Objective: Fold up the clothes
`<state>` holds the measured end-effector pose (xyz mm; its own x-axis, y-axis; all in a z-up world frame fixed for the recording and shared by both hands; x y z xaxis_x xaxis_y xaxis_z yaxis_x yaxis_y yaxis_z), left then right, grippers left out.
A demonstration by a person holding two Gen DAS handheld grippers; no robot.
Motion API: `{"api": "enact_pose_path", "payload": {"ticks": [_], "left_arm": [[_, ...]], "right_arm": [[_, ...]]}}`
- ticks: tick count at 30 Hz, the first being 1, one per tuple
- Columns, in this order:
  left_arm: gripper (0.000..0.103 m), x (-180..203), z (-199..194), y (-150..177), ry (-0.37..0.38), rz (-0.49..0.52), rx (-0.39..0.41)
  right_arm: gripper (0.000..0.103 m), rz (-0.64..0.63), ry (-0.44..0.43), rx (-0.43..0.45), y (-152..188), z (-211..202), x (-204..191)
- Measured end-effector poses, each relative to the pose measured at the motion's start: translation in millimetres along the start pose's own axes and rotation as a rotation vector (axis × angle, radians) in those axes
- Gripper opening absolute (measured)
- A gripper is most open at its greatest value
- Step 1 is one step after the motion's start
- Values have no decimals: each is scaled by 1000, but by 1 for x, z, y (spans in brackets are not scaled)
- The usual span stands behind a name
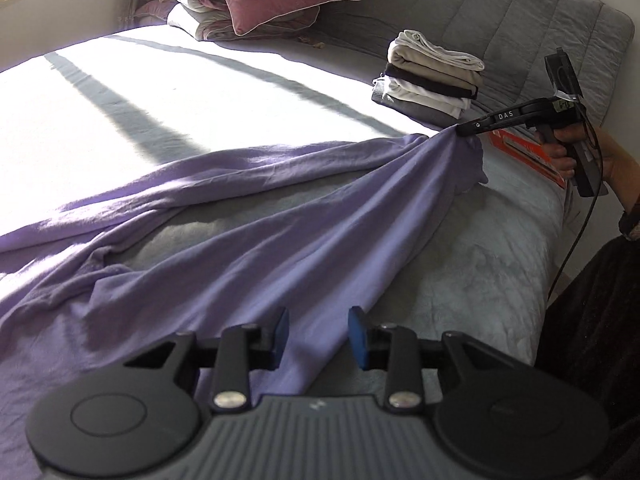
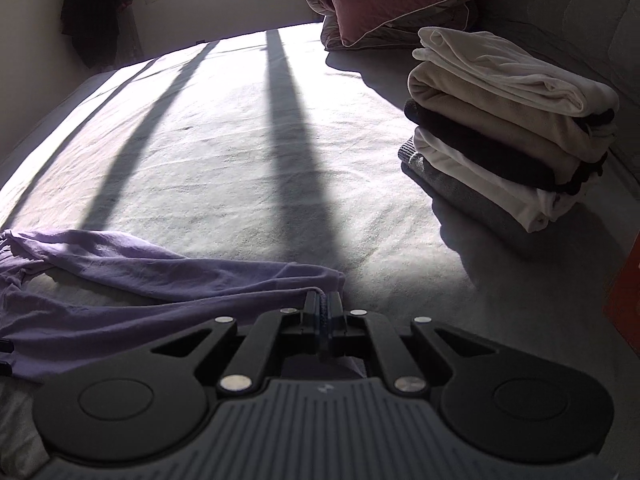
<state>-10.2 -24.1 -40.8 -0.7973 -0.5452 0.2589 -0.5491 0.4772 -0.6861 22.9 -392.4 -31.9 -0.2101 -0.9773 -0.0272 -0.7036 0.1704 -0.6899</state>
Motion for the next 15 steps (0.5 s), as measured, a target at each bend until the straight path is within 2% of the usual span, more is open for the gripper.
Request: {"api": "enact_pose_path", "payload": {"ticks": [5, 6, 8, 10, 11, 12, 15], "left_arm": [[33, 9, 4, 5, 6, 29, -8], [33, 11, 5, 6, 12, 33, -8], [33, 19, 6, 7, 21, 49, 0], [33, 30, 8, 5, 26, 87, 12], [33, 35, 9, 3, 26, 104, 20], [33, 41, 11, 2, 27, 124, 29], [33, 63, 26, -7, 20, 189, 49]], "right_arm": [[7, 17, 42, -43, 3, 32, 0], [13, 15, 49, -51, 5, 33, 1], [14, 20, 60, -51, 6, 28, 4], [22, 52, 62, -43, 8, 19, 13], [35, 80, 62, -41, 11, 14, 19], [39, 103, 59, -43, 14, 11, 24], [38, 177, 39, -73, 27, 2, 38]]}}
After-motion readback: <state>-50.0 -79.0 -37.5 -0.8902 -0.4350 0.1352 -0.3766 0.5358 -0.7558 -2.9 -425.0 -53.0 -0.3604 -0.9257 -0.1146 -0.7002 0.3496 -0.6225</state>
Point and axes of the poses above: each gripper's, at about its wrist camera, not at the fingertips, and z roughly the way its jaws point, x to its right, y to its underside, the point moved 7 cm from there along z, roughly the way its jaws point, and after that the axes turned 5 degrees about y, right-handed, at the moved point
